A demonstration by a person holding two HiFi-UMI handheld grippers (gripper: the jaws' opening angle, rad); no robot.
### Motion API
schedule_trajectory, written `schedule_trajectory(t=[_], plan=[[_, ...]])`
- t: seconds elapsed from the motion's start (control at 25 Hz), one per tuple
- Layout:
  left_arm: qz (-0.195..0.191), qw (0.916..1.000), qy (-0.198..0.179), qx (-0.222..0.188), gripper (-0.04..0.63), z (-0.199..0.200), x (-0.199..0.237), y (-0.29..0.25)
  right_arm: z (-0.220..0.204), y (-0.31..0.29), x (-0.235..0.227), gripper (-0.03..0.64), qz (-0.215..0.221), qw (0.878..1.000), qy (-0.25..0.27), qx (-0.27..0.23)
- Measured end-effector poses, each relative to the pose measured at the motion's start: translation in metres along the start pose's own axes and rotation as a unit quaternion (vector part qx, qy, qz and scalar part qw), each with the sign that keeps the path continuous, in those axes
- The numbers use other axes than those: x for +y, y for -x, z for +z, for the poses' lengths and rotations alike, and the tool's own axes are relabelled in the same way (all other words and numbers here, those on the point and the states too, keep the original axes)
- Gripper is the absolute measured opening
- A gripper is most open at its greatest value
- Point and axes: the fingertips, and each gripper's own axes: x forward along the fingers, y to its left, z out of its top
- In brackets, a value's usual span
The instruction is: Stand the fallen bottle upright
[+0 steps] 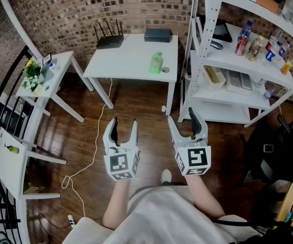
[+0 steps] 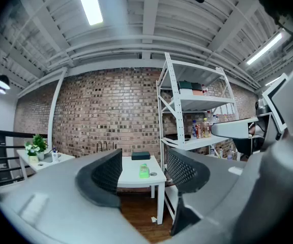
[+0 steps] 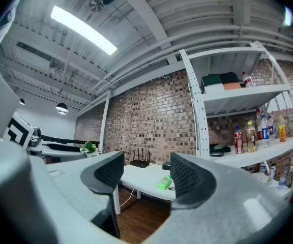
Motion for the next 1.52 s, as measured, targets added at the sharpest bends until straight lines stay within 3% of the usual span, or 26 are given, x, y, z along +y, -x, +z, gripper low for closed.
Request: schedule_trajectory(t=[0.24,0.48,0.72,0.88,1.2,1.52], plan=[[-0.006,0.9994,0.014,0.031,0.274,-0.03,0.013,-0.069,-0.039,-0.079,-0.007,0.241,0.021,0.999,-0.019,0.044],[-0.058,0.998,-0.004,0.025,0.275,-0.028,0.004,-0.162,-0.04,-0.131,-0.033,0.241,0.004,0.999,0.003,0.048],[-0.104,0.9943,-0.005,0.022,0.265,-0.016,0.055,-0.249,-0.049,-0.228,-0.03,0.239,-0.022,0.998,-0.011,0.063],[-0.121,0.9916,-0.01,0.046,0.267,-0.028,0.097,-0.303,-0.065,-0.296,-0.029,0.239,-0.04,0.996,-0.027,0.081],[-0.119,0.9883,0.017,0.094,0.268,-0.077,0.179,-0.368,-0.114,-0.394,-0.005,0.236,-0.037,0.989,-0.032,0.139],[-0.143,0.9832,-0.002,0.114,0.268,-0.094,0.192,-0.485,-0.157,-0.518,-0.071,0.236,-0.028,0.983,-0.056,0.173]])
